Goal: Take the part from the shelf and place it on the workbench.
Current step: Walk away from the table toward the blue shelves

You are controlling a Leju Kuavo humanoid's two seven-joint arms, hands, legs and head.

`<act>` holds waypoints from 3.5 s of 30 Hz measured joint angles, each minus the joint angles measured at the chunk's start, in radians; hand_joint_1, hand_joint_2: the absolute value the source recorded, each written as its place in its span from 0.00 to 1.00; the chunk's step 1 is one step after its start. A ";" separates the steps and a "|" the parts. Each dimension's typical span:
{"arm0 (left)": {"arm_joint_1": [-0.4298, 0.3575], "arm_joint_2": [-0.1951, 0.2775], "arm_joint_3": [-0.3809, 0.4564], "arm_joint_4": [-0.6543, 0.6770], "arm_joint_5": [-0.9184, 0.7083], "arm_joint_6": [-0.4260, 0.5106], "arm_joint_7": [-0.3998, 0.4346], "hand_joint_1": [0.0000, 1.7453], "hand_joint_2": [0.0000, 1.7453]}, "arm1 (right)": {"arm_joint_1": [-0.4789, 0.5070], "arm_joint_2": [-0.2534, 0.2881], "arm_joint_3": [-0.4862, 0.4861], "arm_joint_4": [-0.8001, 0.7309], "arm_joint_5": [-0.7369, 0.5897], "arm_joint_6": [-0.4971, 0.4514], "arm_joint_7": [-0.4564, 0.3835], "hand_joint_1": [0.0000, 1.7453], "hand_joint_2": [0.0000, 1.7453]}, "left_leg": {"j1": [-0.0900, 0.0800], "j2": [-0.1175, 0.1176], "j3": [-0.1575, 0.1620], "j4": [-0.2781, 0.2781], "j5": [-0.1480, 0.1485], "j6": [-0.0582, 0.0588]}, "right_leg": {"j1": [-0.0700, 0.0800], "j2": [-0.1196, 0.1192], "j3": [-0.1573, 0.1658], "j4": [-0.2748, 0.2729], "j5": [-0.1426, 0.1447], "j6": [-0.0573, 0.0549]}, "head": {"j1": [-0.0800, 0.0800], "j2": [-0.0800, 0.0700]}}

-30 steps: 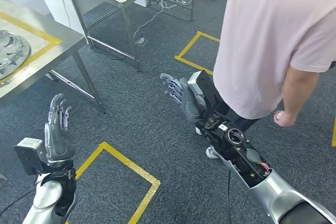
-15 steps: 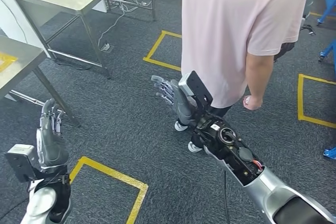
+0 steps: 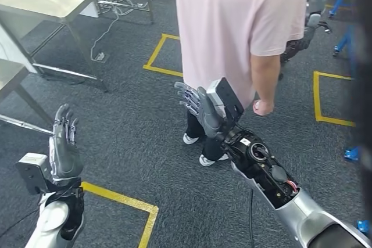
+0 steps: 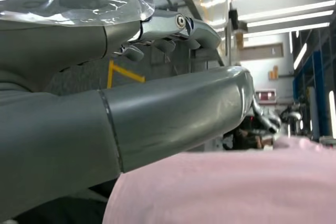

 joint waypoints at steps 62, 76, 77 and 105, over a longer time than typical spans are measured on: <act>0.015 -0.007 0.016 -0.022 -0.009 -0.001 0.007 0.00 0.00 | 0.019 -0.001 0.013 -0.008 -0.002 -0.002 0.004 0.00 0.00 | 0.003 0.002 0.013 -0.011 -0.008 -0.008 | -0.009 -0.010 0.001 0.008 -0.008 0.006 | -0.021 0.000; 0.008 -0.006 0.016 -0.031 -0.006 0.009 0.027 0.00 0.00 | 0.025 -0.001 0.012 -0.041 -0.001 -0.010 0.024 0.00 0.00 | 0.012 -0.161 -0.031 0.016 0.008 -0.001 | -0.008 0.147 -0.005 0.005 0.003 -0.019 | -0.053 0.000; 0.007 -0.006 0.016 -0.032 -0.006 0.009 0.028 0.00 0.00 | 0.024 -0.001 0.012 -0.041 -0.001 -0.010 0.024 0.00 0.00 | 0.011 -0.162 -0.026 0.003 0.007 0.000 | -0.010 0.158 -0.008 0.004 0.004 -0.012 | -0.053 0.000; 0.011 -0.007 0.016 -0.044 -0.006 0.010 0.034 0.00 0.00 | 0.028 -0.006 0.008 -0.058 -0.001 -0.010 0.024 0.00 0.00 | 0.003 -0.130 -0.081 0.108 -0.016 0.004 | -0.001 0.123 0.005 0.000 0.001 -0.034 | -0.049 0.000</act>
